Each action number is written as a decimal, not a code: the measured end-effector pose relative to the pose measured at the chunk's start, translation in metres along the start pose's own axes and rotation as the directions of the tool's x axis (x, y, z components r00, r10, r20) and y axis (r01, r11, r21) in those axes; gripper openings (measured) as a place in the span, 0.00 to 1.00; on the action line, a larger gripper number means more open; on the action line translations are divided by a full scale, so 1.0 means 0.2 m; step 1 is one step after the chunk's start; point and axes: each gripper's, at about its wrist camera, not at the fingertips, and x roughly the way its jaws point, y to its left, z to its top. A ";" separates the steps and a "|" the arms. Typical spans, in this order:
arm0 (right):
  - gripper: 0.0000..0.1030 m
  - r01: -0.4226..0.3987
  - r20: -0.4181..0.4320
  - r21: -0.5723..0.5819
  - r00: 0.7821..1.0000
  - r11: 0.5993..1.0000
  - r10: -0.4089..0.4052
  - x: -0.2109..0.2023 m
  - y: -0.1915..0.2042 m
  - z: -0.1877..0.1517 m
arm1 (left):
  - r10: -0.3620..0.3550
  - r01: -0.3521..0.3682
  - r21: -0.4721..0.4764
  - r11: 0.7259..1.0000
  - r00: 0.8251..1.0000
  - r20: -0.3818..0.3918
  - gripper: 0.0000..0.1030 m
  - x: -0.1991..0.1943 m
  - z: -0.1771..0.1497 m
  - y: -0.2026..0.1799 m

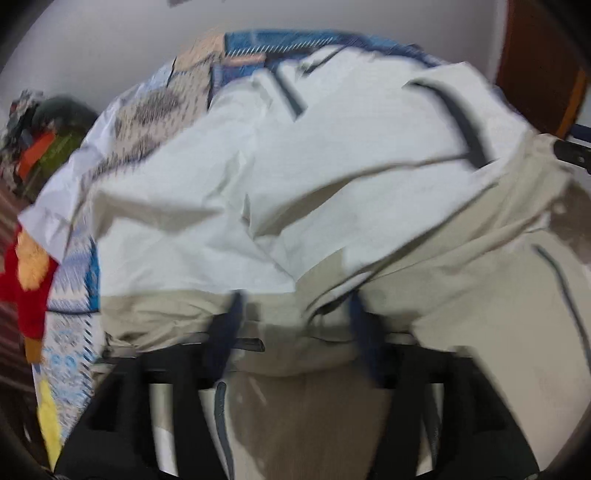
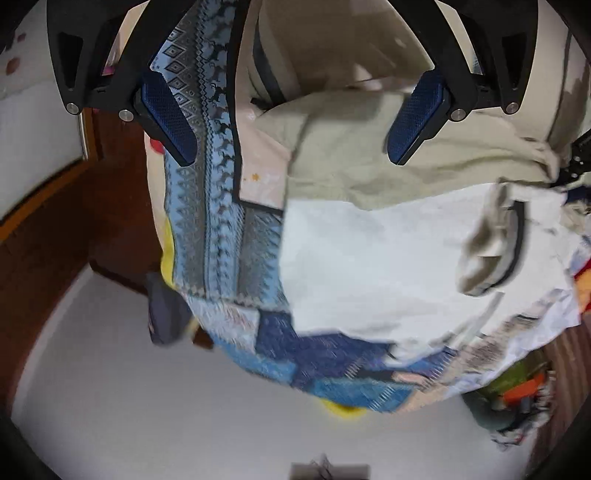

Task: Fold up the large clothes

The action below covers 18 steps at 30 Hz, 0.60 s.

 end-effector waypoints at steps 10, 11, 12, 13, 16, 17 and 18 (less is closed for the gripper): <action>1.00 -0.182 0.075 0.054 0.981 0.982 0.178 -0.21 0.08 0.04 | 0.039 -0.085 0.249 0.965 0.982 0.183 0.98 -0.14 0.21 -0.35; 1.00 -0.183 0.067 0.065 0.982 0.981 0.179 -0.20 0.08 0.04 | 0.065 -0.108 0.273 0.956 0.985 0.162 0.98 -0.07 0.23 -0.40; 1.00 -0.180 0.056 0.077 0.983 0.981 0.176 -0.18 0.08 0.05 | 0.087 -0.126 0.286 0.950 0.985 0.147 0.98 -0.02 0.25 -0.44; 1.00 -0.174 0.037 0.099 0.985 0.980 0.171 -0.15 0.08 0.05 | 0.113 -0.148 0.299 0.943 0.985 0.132 0.98 0.04 0.26 -0.48; 1.00 -0.183 -0.017 0.151 0.982 0.971 0.187 -0.04 0.05 0.03 | 0.153 -0.188 0.286 0.939 0.978 0.139 0.97 0.14 0.29 -0.52; 1.00 -0.184 -0.044 0.169 0.980 0.968 0.194 0.01 0.04 0.02 | 0.151 -0.187 0.263 0.946 0.977 0.153 0.95 0.14 0.30 -0.52; 1.00 -0.182 -0.074 0.183 0.977 0.966 0.198 0.06 0.04 0.01 | 0.139 -0.177 0.238 0.955 0.976 0.166 0.88 0.12 0.31 -0.51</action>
